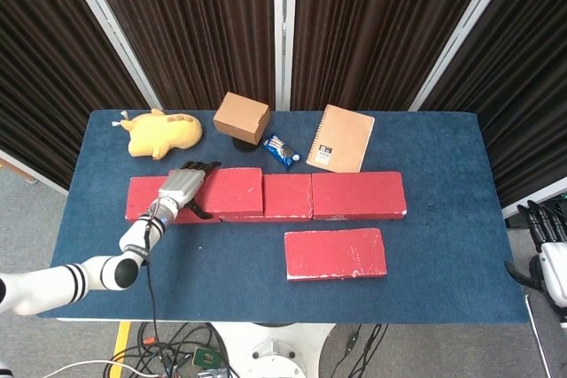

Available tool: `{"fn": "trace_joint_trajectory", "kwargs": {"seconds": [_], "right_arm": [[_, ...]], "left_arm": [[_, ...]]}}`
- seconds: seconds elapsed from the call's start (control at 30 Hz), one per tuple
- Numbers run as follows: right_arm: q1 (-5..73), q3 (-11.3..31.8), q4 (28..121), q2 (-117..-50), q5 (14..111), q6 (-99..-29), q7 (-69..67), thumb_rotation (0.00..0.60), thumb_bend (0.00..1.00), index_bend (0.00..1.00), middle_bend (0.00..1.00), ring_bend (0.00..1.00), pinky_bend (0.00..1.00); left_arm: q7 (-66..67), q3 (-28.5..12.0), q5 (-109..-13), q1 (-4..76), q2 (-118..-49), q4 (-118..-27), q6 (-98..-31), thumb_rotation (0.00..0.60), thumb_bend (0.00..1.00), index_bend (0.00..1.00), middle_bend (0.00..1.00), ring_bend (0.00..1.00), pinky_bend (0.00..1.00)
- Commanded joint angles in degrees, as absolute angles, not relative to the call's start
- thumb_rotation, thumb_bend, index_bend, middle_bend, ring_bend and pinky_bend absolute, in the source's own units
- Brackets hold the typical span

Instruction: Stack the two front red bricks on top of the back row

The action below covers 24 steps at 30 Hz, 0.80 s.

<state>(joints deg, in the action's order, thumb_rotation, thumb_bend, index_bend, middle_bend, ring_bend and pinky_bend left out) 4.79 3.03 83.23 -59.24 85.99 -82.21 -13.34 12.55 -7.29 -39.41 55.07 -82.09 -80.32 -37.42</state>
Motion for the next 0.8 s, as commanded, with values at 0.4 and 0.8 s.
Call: {"fn": "trace_joint_trajectory", "kwargs": {"seconds": [0.4,0.8], "right_arm": [[4.68,3.05,83.05,-59.33,85.98,-82.34,-13.64,0.600,0.18,0.00,0.00,0.00,0.00],[4.53,3.20,82.96,-59.30,85.89,-82.64,-13.82,0.600,0.18,0.00,0.00,0.00,0.00]], "left_arm": [[11.20,-7.13,-39.83,55.26,-81.42,-81.03,-36.56,0.600,0.00,0.00,0.00,0.00,0.00],[8.98,-8.09,-43.19,54.24,-80.49,-82.82,-38.38,0.600,0.00,0.00,0.00,0.00,0.00]]}}
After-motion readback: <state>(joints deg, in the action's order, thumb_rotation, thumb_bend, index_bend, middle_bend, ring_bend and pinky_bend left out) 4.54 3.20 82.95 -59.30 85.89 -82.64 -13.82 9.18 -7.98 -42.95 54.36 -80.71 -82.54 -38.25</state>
